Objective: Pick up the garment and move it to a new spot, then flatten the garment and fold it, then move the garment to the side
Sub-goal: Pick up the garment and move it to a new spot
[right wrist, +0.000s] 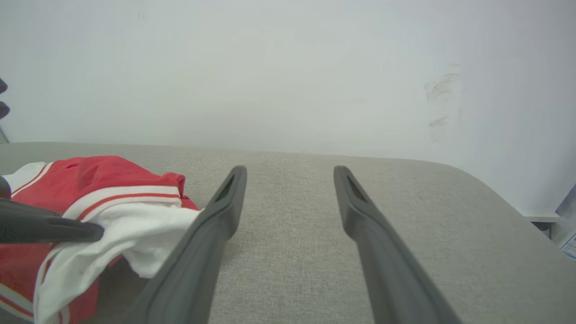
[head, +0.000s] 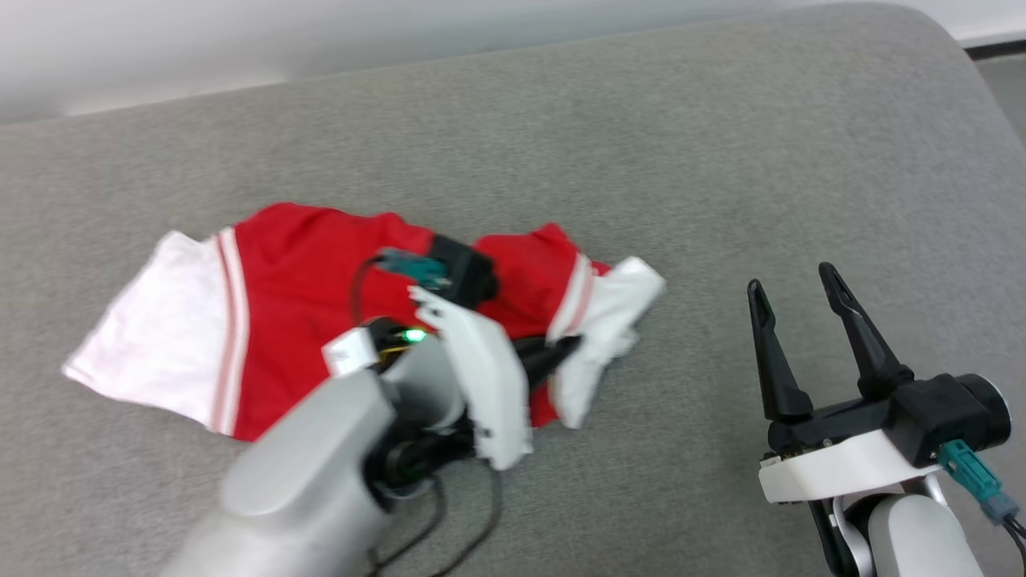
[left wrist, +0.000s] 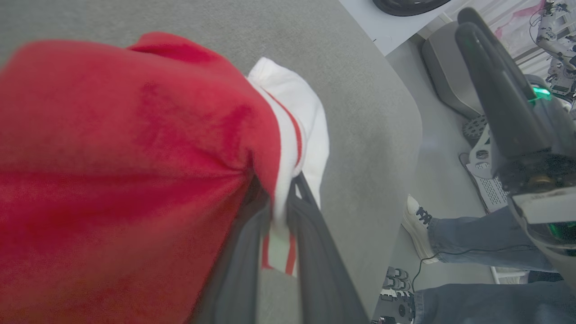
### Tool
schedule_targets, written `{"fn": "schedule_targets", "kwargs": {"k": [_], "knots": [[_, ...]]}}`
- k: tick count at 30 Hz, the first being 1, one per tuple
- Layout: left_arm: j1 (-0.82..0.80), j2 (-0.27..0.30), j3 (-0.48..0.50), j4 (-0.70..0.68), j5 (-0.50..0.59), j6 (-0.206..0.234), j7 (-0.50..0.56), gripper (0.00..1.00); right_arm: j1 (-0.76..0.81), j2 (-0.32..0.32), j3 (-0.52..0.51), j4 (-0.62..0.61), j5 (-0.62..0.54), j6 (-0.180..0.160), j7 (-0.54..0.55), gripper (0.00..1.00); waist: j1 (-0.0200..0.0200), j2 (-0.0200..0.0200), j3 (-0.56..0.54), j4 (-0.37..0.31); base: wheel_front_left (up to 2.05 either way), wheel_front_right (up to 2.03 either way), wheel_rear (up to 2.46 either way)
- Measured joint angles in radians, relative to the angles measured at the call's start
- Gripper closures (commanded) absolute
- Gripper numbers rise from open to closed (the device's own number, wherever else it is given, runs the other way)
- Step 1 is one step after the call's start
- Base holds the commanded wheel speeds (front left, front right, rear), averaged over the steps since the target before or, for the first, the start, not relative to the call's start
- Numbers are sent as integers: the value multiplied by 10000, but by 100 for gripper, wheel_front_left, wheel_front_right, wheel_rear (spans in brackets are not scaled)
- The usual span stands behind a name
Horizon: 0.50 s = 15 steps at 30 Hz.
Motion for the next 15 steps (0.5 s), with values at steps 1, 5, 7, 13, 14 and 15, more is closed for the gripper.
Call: {"fn": "schedule_targets", "kwargs": {"k": [1,5,7,13,14,15], "knots": [[-104,-351,-153,171,88,23,-77,100,-3,-2,-6,-31,17,0,0,0,0,0,25,-117,0,0,0],[-676,-1607,-539,1083,485,44,-499,100,-118,0,-6,-151,113,0,0,0,0,0,168,-574,0,0,0],[-969,-2197,-566,1582,627,90,-878,100,-140,0,-12,-194,180,0,0,0,0,0,241,-772,0,0,0],[-1694,-2964,-1060,3024,1095,-23,-1829,0,-146,0,123,-209,263,0,0,0,1,0,398,-1205,0,0,0],[-1695,-3009,-1127,3143,1089,-98,-1914,0,-145,2,104,-211,263,-2,0,0,0,0,390,-1198,0,0,0],[-1704,-3035,-1193,3256,1101,-165,-2046,0,-144,2,59,-215,263,0,0,0,1,0,379,-1171,0,0,0]]}}
